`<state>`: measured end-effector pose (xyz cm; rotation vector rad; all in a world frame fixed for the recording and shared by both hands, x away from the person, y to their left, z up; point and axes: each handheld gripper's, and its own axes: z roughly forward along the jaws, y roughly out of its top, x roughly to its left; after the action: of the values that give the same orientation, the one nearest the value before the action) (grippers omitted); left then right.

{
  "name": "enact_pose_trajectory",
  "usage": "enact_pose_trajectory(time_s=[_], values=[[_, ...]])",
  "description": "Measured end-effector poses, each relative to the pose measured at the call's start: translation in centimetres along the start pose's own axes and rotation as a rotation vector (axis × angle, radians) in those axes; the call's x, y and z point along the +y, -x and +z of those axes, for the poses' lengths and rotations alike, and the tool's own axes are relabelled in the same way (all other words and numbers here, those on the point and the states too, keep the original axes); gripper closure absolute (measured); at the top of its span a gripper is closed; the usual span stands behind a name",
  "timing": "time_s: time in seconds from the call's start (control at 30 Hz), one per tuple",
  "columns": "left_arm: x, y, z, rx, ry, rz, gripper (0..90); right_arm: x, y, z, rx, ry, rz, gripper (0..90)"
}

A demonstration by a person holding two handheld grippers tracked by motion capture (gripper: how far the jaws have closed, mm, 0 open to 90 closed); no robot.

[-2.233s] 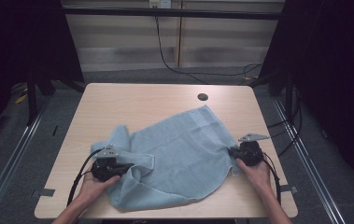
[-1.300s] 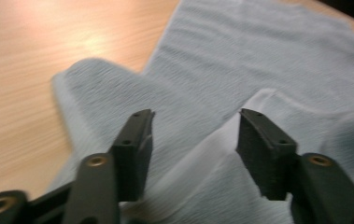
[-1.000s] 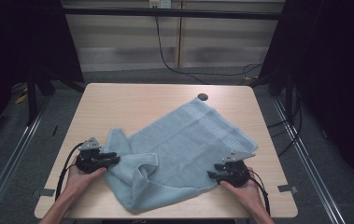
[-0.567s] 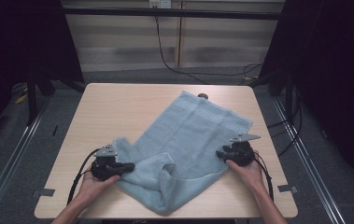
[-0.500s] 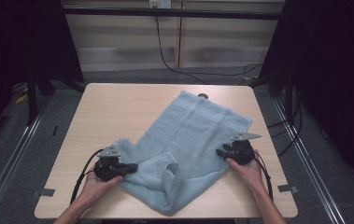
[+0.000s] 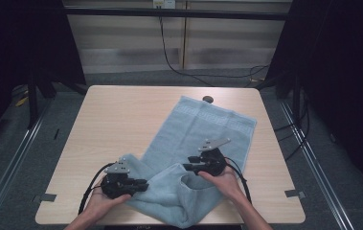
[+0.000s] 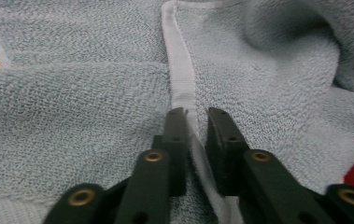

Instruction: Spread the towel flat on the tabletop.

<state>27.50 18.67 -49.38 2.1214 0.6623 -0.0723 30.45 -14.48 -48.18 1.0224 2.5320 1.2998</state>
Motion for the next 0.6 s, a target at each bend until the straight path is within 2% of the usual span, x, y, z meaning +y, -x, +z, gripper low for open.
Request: enact_pose_trajectory(time_s=[0.1,0.23,0.27,0.3,0.33,0.4,0.43,0.5,0.53,0.6], values=[[0.3,-1.2,-1.3,0.040,0.057,-0.032,65.9,0.5,-0.3,1.5,0.020,-0.006,0.001,58.6],[0.6,-4.7,-3.7,0.132,0.141,-0.097,59.8,0.3,-0.4,2.9,0.026,-0.039,-0.008,53.8],[0.7,-5.2,-4.0,0.163,0.145,-0.107,57.6,0.1,-0.4,3.2,0.025,-0.054,-0.017,53.0],[0.7,-6.2,-4.4,0.202,0.153,-0.138,55.4,0.0,-0.5,3.3,0.022,-0.067,-0.018,52.1],[0.7,-6.8,-4.5,0.213,0.159,-0.158,52.4,-0.1,-0.6,3.5,0.014,-0.066,-0.019,51.8],[0.4,-8.2,-4.5,0.231,0.160,-0.177,48.1,-0.2,-0.8,3.5,0.007,-0.066,-0.032,51.7],[0.3,-8.7,-4.2,0.244,0.143,-0.187,47.1,-0.2,-0.9,3.5,-0.002,-0.066,-0.040,52.7],[0.3,-9.2,-3.5,0.246,0.103,-0.178,41.3,-0.3,-1.1,3.5,-0.014,-0.063,-0.058,57.9],[0.4,-9.1,-3.2,0.267,0.086,-0.162,40.7,-0.3,-1.2,3.5,-0.021,-0.065,-0.063,61.7],[0.5,-9.1,-2.6,0.246,0.067,-0.138,39.0,-0.4,-1.2,3.4,-0.026,-0.063,-0.056,69.1]])
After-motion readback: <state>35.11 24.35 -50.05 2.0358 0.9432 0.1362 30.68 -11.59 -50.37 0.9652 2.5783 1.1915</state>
